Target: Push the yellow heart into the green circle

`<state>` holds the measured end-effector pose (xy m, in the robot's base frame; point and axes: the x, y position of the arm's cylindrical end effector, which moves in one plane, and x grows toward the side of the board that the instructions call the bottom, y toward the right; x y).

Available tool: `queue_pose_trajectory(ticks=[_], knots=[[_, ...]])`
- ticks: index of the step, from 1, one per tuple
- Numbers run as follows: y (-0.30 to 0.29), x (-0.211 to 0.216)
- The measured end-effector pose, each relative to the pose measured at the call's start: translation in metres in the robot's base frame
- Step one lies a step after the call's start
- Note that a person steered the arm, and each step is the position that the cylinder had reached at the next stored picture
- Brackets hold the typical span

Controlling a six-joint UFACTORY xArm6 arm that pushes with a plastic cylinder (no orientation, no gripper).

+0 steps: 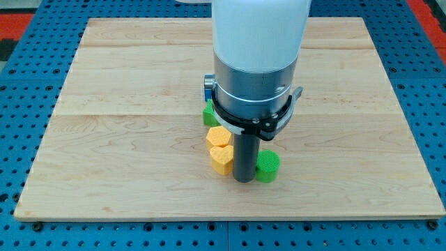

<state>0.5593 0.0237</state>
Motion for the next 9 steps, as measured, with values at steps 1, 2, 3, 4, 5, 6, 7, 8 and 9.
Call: queue_pose_trajectory(ticks=[1, 2, 3, 4, 5, 6, 7, 8, 9], knots=[[-0.028, 0.005], [-0.057, 0.016], [-0.079, 0.017], [-0.086, 0.017], [-0.089, 0.008], [-0.064, -0.024], [-0.049, -0.016], [-0.014, -0.015], [0.003, -0.018]])
